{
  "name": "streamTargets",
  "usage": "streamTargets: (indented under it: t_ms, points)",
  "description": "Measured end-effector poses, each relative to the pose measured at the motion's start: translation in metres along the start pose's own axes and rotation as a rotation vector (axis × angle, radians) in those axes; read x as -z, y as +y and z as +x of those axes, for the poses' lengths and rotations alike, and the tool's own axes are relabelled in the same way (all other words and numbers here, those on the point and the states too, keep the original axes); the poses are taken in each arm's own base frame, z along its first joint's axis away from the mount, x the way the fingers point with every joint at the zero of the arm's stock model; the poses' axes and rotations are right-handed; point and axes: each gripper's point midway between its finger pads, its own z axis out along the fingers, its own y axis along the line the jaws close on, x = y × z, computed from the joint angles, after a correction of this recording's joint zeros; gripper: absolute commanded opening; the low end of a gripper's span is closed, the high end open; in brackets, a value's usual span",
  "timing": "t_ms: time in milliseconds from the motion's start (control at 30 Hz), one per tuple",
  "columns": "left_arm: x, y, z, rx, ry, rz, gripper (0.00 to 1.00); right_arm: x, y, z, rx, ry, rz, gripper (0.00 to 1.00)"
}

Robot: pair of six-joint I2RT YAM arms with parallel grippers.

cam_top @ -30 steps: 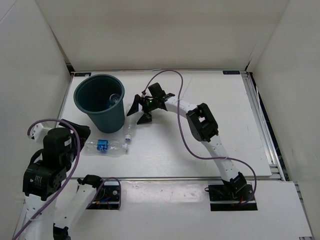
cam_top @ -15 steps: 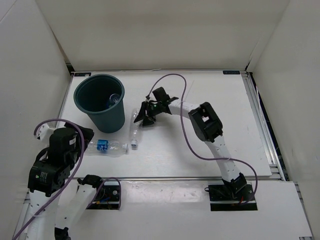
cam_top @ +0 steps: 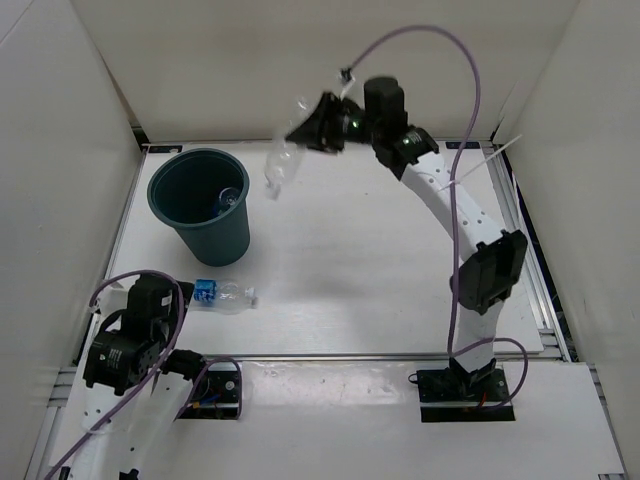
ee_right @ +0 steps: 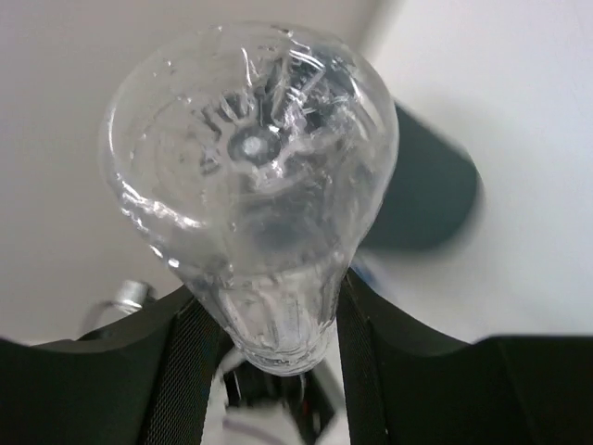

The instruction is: Put the plastic bottles in the bin

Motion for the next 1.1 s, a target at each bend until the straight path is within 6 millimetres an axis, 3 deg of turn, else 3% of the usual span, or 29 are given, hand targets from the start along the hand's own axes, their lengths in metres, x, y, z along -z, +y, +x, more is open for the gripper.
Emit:
streamTargets:
  t_ms: [67, 133, 200, 267, 367, 433, 500, 533, 567, 633, 700, 767, 867, 967, 1100]
  points:
    - [-0.002, 0.003, 0.004, -0.005, 0.015, -0.019, 1.0, 0.001, 0.066, -0.037, 0.134, -0.109, -0.111, 0.17]
    - [-0.003, 0.002, 0.006, -0.026, 0.026, -0.03, 1.0, 0.002, 0.123, -0.057, 0.262, -0.211, -0.221, 0.17]
    - [-0.001, -0.002, 0.006, -0.068, 0.04, -0.035, 1.0, -0.004, 0.157, -0.058, 0.35, -0.274, -0.291, 0.17]
    - [0.004, -0.01, 0.005, -0.109, 0.058, -0.022, 1.0, -0.025, 0.165, -0.048, 0.416, -0.313, -0.304, 0.17]
    - [0.012, -0.023, 0.002, -0.18, 0.079, 0.0, 1.0, -0.077, 0.147, -0.031, 0.496, -0.341, -0.266, 0.21]
    - [0.012, -0.029, 0.002, -0.238, 0.093, 0.0, 1.0, -0.121, 0.121, -0.014, 0.566, -0.352, -0.212, 0.24]
    - [0.009, -0.03, 0.006, -0.294, 0.117, -0.021, 1.0, -0.159, 0.09, 0.006, 0.634, -0.346, -0.153, 0.54]
    - [0.006, -0.03, 0.008, -0.319, 0.13, -0.037, 1.0, -0.176, 0.073, 0.017, 0.666, -0.335, -0.118, 0.73]
    - [0.002, -0.029, 0.011, -0.343, 0.146, -0.056, 1.0, -0.19, 0.057, 0.029, 0.694, -0.318, -0.09, 1.0]
    - [-0.003, -0.028, 0.015, -0.377, 0.171, -0.088, 1.0, -0.209, 0.036, 0.051, 0.738, -0.278, -0.043, 1.0]
    - [-0.007, -0.028, 0.018, -0.387, 0.184, -0.109, 1.0, -0.214, 0.024, 0.063, 0.766, -0.246, 0.001, 1.0]
    - [-0.008, -0.028, 0.019, -0.373, 0.184, -0.115, 1.0, -0.204, 0.022, 0.064, 0.779, -0.246, 0.056, 1.0]
    - [-0.011, -0.023, 0.023, -0.314, 0.18, -0.114, 1.0, -0.166, 0.035, 0.06, 0.779, -0.232, 0.123, 1.0]
    - [-0.019, -0.016, 0.027, -0.199, 0.155, -0.112, 1.0, -0.11, 0.09, 0.033, 0.803, -0.303, 0.108, 1.0]
    - [-0.041, 0.003, 0.033, -0.043, 0.096, -0.143, 1.0, -0.015, 0.177, -0.003, 0.832, -0.445, 0.041, 1.0]
